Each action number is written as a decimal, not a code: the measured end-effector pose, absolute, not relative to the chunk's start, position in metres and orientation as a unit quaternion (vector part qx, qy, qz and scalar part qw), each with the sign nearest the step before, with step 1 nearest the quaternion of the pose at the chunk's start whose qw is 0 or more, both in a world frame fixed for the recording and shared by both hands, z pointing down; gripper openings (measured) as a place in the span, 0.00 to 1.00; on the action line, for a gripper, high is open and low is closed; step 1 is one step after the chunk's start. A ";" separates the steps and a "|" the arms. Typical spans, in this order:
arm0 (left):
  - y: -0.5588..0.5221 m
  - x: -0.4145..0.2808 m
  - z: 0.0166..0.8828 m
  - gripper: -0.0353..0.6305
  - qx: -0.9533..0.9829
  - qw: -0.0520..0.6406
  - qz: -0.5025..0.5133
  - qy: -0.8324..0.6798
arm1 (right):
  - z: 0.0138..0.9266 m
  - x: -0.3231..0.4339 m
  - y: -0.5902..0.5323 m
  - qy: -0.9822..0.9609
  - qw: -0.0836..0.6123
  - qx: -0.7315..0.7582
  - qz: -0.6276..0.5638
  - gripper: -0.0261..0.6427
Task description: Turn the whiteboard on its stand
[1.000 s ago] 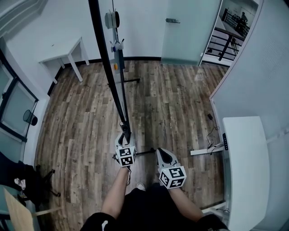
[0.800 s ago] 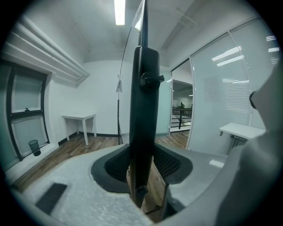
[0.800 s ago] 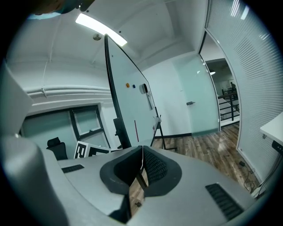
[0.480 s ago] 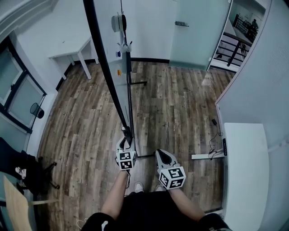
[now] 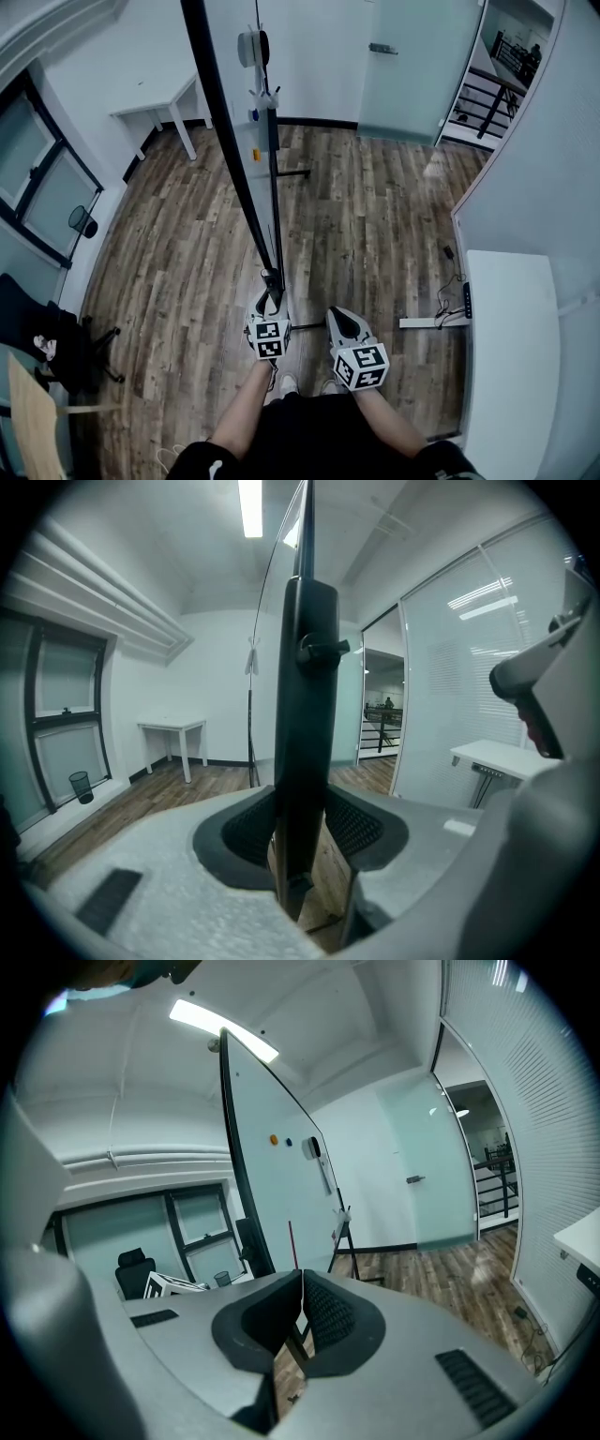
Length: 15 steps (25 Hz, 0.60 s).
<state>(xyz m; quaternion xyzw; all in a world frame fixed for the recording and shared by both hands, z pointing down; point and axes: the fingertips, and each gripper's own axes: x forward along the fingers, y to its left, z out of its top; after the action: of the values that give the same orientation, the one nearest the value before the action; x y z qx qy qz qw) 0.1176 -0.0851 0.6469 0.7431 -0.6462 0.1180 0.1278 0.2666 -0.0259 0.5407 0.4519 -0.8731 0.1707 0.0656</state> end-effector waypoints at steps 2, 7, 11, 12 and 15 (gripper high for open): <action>-0.077 0.121 0.648 0.32 0.743 0.127 0.119 -0.646 | 0.541 0.266 -0.021 -0.874 0.066 0.450 0.171 0.06; -0.064 0.126 0.650 0.32 0.742 0.126 0.116 -0.648 | 0.543 0.268 -0.015 -0.874 0.068 0.450 0.170 0.06; -0.063 0.126 0.649 0.32 0.738 0.129 0.111 -0.654 | 0.543 0.273 -0.014 -0.872 0.069 0.453 0.171 0.06; -0.063 0.126 0.649 0.32 0.737 0.132 0.107 -0.655 | 0.543 0.274 -0.013 -0.872 0.070 0.454 0.171 0.06; -0.061 0.126 0.643 0.33 0.737 0.144 0.095 -0.653 | 0.543 0.277 -0.012 -0.871 0.070 0.455 0.170 0.06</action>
<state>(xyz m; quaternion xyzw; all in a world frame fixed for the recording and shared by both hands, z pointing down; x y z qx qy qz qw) 0.1256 -0.0614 0.6431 0.7370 -0.6535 0.0952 0.1438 0.2774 -0.0120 0.5434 0.4548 -0.8714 0.1701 0.0698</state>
